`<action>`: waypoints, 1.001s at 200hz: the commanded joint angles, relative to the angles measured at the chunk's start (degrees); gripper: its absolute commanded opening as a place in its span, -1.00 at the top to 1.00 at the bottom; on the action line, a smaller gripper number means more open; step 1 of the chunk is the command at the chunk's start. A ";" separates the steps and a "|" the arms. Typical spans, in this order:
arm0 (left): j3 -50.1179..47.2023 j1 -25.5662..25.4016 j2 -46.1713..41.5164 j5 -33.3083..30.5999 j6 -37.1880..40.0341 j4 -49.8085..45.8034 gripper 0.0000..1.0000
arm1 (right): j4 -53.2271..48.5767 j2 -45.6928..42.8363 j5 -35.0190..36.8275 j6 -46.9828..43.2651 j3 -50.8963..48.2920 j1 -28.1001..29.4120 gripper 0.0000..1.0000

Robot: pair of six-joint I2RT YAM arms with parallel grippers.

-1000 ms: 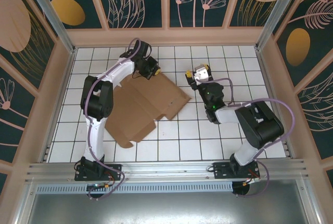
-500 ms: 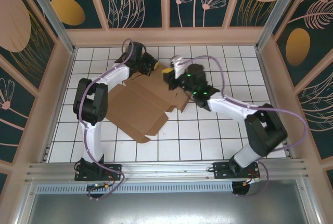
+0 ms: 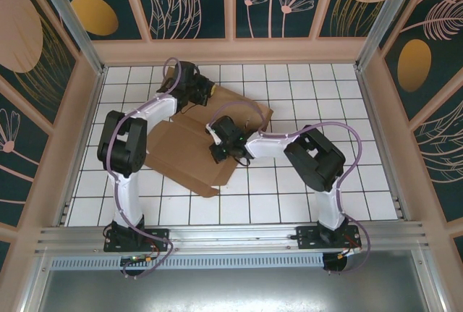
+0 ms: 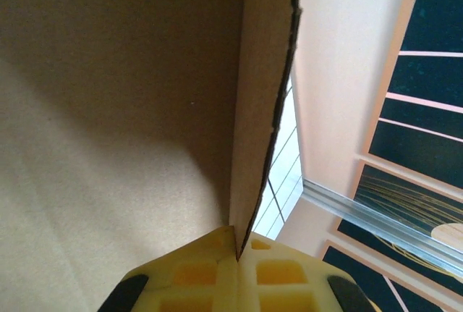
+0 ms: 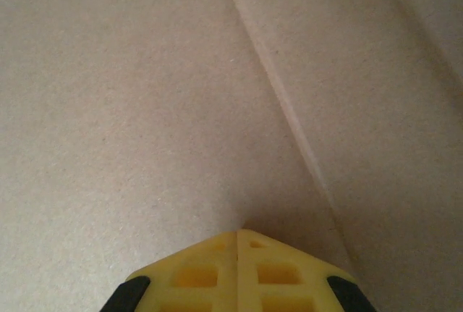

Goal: Fold the paper box

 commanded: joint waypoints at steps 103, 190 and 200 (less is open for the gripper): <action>-19.77 -1.18 -13.74 -7.28 -0.49 15.16 1.00 | -0.31 -4.23 14.15 -5.00 -5.18 -12.42 0.97; -31.37 -5.95 -17.41 -13.48 0.79 28.31 0.97 | 15.40 -13.11 13.42 -2.79 -15.55 -12.69 0.95; -32.88 -6.24 -17.52 -14.40 1.47 29.24 0.97 | 18.56 -16.42 12.52 -2.49 -18.08 -12.69 0.90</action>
